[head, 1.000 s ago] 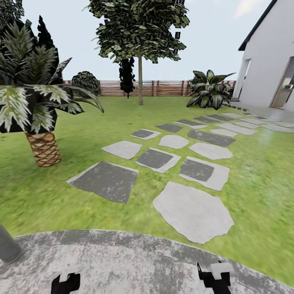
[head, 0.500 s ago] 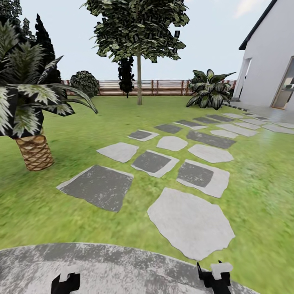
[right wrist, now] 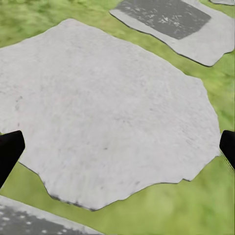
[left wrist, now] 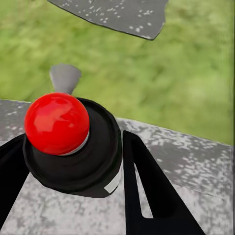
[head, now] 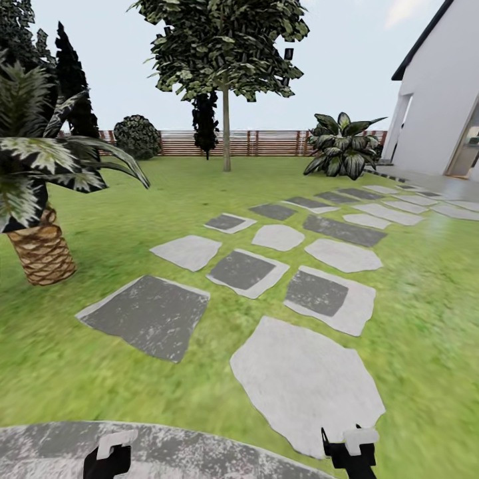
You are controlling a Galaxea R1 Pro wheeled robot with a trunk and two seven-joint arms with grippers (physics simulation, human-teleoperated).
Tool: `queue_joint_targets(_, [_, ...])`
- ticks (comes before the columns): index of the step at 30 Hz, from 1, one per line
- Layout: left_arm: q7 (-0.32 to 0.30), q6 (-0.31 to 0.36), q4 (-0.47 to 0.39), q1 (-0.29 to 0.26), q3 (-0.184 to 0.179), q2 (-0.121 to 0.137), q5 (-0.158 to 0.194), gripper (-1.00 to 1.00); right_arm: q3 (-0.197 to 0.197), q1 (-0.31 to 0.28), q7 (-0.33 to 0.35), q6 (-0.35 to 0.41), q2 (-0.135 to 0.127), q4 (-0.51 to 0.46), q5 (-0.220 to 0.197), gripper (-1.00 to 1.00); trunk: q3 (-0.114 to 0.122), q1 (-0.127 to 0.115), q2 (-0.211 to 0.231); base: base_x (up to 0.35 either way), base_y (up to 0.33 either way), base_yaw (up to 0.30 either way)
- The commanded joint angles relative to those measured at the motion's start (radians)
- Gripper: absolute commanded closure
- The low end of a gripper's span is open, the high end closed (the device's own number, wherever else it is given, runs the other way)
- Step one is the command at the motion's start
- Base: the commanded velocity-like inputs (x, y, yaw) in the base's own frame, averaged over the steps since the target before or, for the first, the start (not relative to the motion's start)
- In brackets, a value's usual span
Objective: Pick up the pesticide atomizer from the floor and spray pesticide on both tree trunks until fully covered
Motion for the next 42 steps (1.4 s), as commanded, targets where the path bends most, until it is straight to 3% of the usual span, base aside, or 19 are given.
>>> queue_joint_targets(1, [-0.001,-0.003,0.001,-0.001,0.001,0.000,0.003,1.00,0.005,0.000,-0.010,0.000,0.000,0.000,0.009,-1.00,-0.001,0.000,0.000,0.295,-0.169,0.124])
queue_joint_targets(42, [-0.001,-0.003,0.001,-0.001,0.001,0.000,0.004,1.00,0.005,0.000,-0.010,0.000,0.000,0.000,0.009,-1.00,-0.001,0.000,0.000,0.295,-0.169,0.016])
